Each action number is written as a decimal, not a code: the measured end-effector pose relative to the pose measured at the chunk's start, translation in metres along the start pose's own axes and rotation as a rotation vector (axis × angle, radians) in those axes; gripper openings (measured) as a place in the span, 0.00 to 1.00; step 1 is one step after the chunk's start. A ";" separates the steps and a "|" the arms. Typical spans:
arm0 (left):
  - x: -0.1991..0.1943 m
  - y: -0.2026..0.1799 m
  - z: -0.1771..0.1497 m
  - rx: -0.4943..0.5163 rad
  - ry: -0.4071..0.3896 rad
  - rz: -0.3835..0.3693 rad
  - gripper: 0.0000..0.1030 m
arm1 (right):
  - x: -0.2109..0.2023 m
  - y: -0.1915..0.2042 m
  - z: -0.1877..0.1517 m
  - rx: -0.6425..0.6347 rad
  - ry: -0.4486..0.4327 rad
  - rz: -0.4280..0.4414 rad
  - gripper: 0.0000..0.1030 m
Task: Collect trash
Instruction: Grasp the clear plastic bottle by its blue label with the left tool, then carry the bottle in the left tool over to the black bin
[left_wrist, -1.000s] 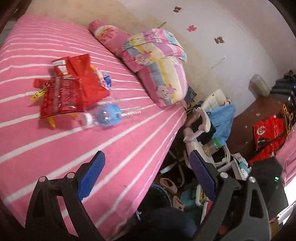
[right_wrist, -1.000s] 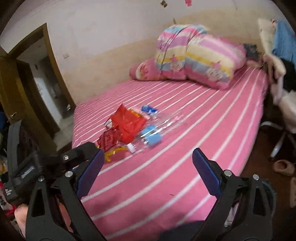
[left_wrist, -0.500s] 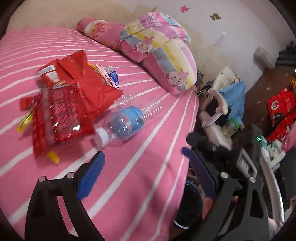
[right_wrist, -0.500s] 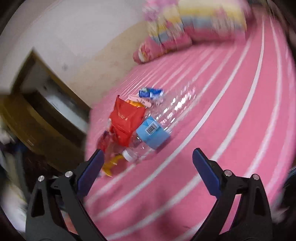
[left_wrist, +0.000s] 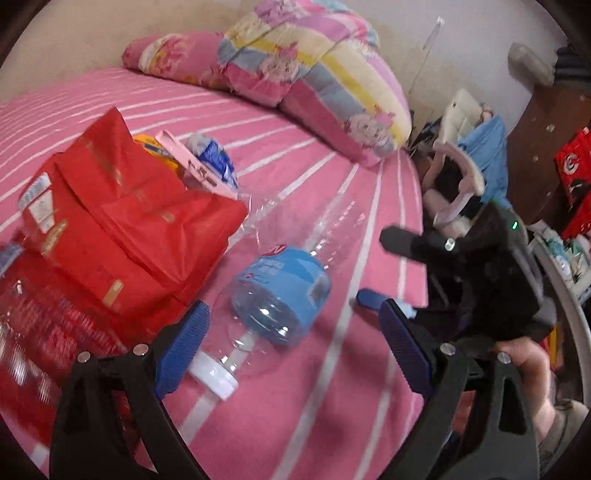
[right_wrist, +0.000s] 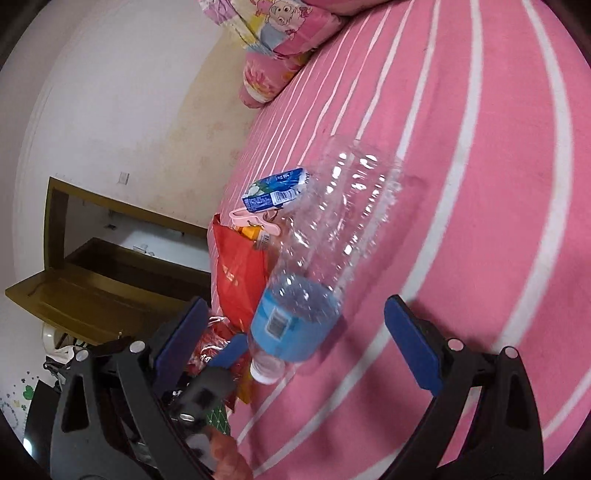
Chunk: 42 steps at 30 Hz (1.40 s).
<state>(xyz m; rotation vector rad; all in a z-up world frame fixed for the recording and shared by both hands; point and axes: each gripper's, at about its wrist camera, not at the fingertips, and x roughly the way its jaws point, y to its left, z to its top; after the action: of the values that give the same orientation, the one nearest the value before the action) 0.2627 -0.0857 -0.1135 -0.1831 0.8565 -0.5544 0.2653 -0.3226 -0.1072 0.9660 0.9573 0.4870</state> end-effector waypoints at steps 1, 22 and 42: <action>0.006 0.002 0.001 0.003 0.015 0.001 0.87 | 0.005 -0.002 0.004 0.000 0.003 -0.009 0.92; 0.064 -0.001 0.011 0.025 0.159 0.005 0.64 | 0.045 -0.005 0.032 -0.027 0.000 -0.091 0.74; 0.003 -0.047 0.006 0.049 -0.016 -0.037 0.61 | -0.012 0.043 0.002 -0.161 -0.156 -0.005 0.62</action>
<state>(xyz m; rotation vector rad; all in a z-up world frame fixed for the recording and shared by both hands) 0.2506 -0.1275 -0.0938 -0.1587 0.8243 -0.6077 0.2627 -0.3105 -0.0642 0.8428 0.7681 0.4700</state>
